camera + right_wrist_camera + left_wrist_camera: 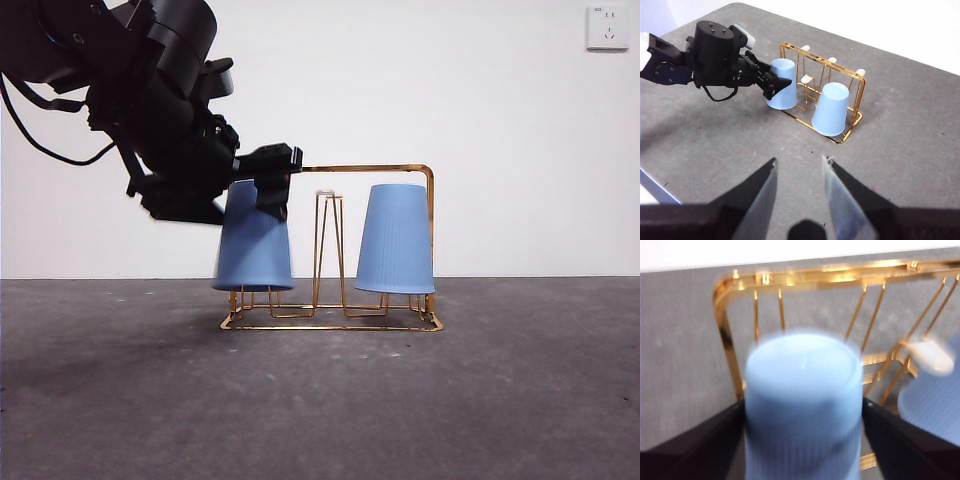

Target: Pick up cup 1,put cup 1 in the cup rack,pick up cup 2,put cup 2 in the cup rack

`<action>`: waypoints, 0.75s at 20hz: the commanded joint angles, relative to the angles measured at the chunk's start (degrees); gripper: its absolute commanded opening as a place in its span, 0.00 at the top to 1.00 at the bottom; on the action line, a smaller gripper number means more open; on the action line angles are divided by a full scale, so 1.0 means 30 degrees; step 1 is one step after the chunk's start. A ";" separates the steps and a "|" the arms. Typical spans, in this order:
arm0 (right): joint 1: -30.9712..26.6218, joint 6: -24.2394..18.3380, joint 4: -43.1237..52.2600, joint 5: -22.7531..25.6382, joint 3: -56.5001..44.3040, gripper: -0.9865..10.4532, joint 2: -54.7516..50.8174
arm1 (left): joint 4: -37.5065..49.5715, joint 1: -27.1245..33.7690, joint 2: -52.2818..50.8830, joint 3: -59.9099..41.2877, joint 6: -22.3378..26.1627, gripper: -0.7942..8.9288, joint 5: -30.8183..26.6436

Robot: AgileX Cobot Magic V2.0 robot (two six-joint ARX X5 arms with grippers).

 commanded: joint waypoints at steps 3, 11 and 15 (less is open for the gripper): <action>0.0000 0.0087 0.0109 0.0007 -0.0146 0.78 -0.0044 | -0.1617 0.0109 0.0517 -0.0546 -0.0678 0.39 0.0831; 0.0000 0.0087 0.0087 0.0007 -0.0146 0.78 -0.0044 | -0.3424 0.0131 -0.0102 -0.0532 -0.0889 0.39 0.1246; 0.0000 0.0124 0.0007 0.0007 -0.0146 0.78 -0.0036 | -0.5282 0.0131 -0.1064 -0.0532 -0.0889 0.39 0.1800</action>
